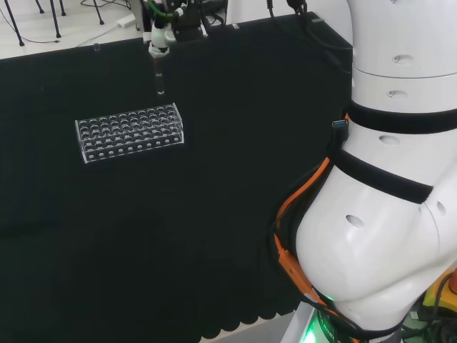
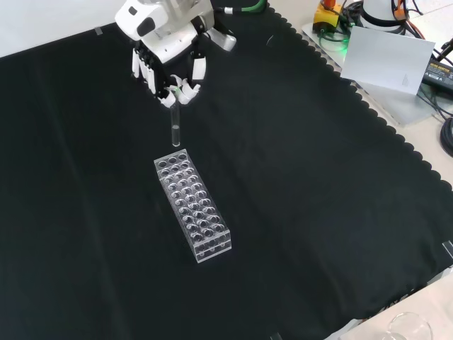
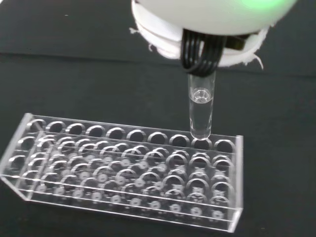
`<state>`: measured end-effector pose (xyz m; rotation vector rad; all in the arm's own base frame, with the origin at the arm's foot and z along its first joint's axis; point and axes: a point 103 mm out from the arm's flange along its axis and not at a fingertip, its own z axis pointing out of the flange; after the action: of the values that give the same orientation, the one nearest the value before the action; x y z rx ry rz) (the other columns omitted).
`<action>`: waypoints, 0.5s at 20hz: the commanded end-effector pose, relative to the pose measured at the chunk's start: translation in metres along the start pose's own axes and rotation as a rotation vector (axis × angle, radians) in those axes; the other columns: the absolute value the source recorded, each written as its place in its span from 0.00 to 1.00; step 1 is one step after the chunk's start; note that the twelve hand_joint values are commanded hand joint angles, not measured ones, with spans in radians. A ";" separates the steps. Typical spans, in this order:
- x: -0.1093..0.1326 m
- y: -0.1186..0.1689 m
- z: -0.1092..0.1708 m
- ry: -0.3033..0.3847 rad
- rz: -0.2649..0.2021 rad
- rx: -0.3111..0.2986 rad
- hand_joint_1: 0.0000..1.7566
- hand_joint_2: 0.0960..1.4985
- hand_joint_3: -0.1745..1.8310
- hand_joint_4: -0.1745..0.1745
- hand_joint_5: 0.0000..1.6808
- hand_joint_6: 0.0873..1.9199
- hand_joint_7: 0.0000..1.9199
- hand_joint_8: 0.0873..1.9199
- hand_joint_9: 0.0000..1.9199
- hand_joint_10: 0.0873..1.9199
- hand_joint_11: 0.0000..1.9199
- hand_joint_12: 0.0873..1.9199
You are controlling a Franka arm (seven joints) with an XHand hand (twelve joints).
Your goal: Put the test tube back in the rack.
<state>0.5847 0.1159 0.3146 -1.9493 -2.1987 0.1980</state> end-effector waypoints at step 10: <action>0.019 0.004 0.021 0.021 -0.045 0.079 0.82 0.40 0.37 0.00 0.78 0.25 0.88 0.29 0.69 0.27 0.53 0.59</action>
<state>0.5833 0.1340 0.3023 -1.8745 -2.1933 0.2145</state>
